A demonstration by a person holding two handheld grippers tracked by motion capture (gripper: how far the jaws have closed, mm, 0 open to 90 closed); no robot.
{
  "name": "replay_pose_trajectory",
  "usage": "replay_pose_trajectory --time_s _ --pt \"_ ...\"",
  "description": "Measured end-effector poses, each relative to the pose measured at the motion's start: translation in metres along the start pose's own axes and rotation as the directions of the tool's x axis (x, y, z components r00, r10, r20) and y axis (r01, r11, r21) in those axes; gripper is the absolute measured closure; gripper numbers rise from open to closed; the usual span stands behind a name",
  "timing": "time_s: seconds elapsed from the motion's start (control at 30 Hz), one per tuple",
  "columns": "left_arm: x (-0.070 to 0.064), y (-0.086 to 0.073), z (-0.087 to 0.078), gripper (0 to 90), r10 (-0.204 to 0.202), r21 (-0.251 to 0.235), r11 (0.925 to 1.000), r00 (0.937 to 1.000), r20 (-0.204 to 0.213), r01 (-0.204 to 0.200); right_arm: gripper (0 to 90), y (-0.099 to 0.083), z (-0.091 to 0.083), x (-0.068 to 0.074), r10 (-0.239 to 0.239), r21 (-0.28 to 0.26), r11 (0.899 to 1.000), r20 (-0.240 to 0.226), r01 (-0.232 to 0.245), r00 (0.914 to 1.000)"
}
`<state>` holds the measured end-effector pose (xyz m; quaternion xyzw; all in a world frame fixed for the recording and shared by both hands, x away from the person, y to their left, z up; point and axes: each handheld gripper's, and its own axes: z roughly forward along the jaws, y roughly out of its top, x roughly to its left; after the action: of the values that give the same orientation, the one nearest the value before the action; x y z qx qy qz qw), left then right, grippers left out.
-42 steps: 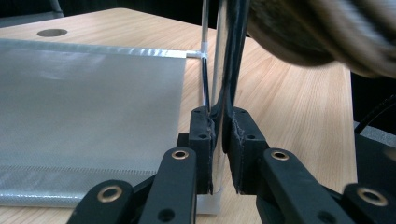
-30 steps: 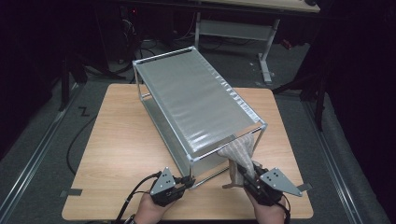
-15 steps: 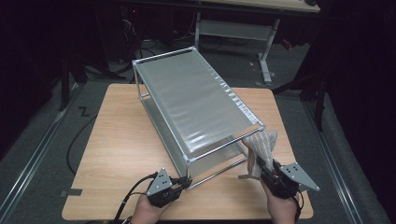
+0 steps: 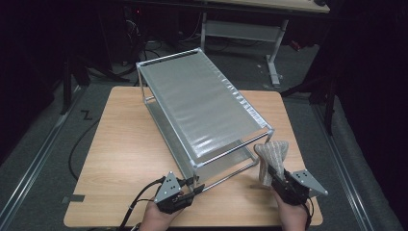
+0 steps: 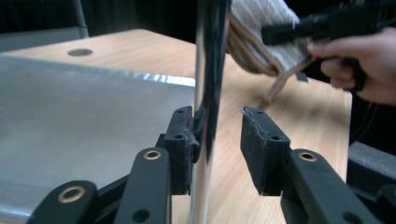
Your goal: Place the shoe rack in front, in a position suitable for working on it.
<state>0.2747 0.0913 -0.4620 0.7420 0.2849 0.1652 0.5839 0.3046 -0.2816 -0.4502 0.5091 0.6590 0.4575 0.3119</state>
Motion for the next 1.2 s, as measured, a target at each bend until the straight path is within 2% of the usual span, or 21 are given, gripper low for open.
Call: replay_pose_trajectory --time_s 0.03,0.13,0.27,0.3,0.33,0.4,0.53,0.6,0.7,0.73,0.8,0.93,1.0,1.1,1.2 --pt "0.001 0.002 -0.001 65.1 0.0 -0.004 1.0 0.9999 -0.015 0.0 66.0 0.0 0.002 0.0 -0.001 0.001 1.0 0.004 0.001 1.0" --pt "0.002 0.007 -0.002 64.7 -0.014 -0.013 0.9998 0.9997 -0.021 0.014 66.0 0.0 0.003 -0.002 0.012 -0.002 1.0 -0.003 -0.012 0.9999" --pt "0.0 0.014 0.001 64.4 0.001 -0.013 0.9999 0.9997 -0.024 -0.001 65.6 0.003 0.001 -0.002 0.012 -0.043 0.999 -0.017 -0.013 0.9998" --pt "-0.001 0.015 0.001 74.5 0.011 -0.01 0.9999 0.9997 -0.02 -0.011 65.5 0.005 0.0 -0.002 0.011 -0.062 0.998 -0.021 -0.013 0.9997" --pt "-0.002 0.016 0.001 79.6 0.022 -0.007 0.9997 0.999 -0.038 -0.022 65.5 0.006 0.0 -0.002 0.014 -0.062 0.998 -0.019 -0.016 0.9997" --pt "-0.003 0.016 0.002 80.3 0.039 0.002 0.9993 0.9986 -0.036 -0.039 65.5 0.007 0.001 -0.001 0.014 -0.068 0.998 -0.015 -0.015 0.9998" --pt "-0.004 0.014 -0.004 80.7 0.058 0.004 0.9983 0.9983 -0.002 -0.058 64.7 0.009 0.003 0.001 0.009 -0.076 0.997 -0.017 -0.01 0.9998" --pt "-0.003 0.014 -0.006 80.8 0.06 0.005 0.9982 0.9981 0.01 -0.06 63.6 0.009 0.006 0.002 0.013 -0.067 0.998 -0.02 -0.014 0.9997" --pt "0.001 0.012 -0.017 80.9 0.078 0.012 0.9968 0.9953 0.057 -0.079 60.6 0.007 0.01 0.004 0.007 -0.049 0.999 -0.022 -0.009 0.9997" --pt "0.001 0.012 -0.017 80.9 0.078 0.012 0.9968 0.9953 0.057 -0.079 60.6 0.007 0.01 0.004 0.007 -0.049 0.999 -0.022 -0.009 0.9997" --pt "0.003 0.009 -0.024 80.9 0.088 0.005 0.9961 0.9922 0.089 -0.088 57.1 0.006 0.013 0.007 -0.004 -0.039 0.999 -0.031 0.003 0.9995" --pt "0.002 0.007 -0.03 81.0 0.097 0.004 0.9952 0.9879 0.122 -0.098 47.3 0.007 0.017 0.013 -0.025 -0.03 0.999 -0.029 0.024 0.9993" --pt "0.002 0.007 -0.031 81.0 0.099 0.002 0.995 0.9867 0.129 -0.1 44.8 0.008 0.018 0.015 -0.03 -0.032 0.999 -0.029 0.029 0.9991" --pt "0.002 0.006 -0.033 80.9 0.102 0.003 0.9946 0.9844 0.143 -0.103 36.1 0.012 0.02 0.022 -0.047 -0.055 0.997 -0.024 0.046 0.9986" --pt "0.001 0.005 -0.034 80.9 0.102 0.003 0.9946 0.9841 0.145 -0.104 34.6 0.014 0.02 0.024 -0.045 -0.067 0.997 -0.018 0.043 0.9988"
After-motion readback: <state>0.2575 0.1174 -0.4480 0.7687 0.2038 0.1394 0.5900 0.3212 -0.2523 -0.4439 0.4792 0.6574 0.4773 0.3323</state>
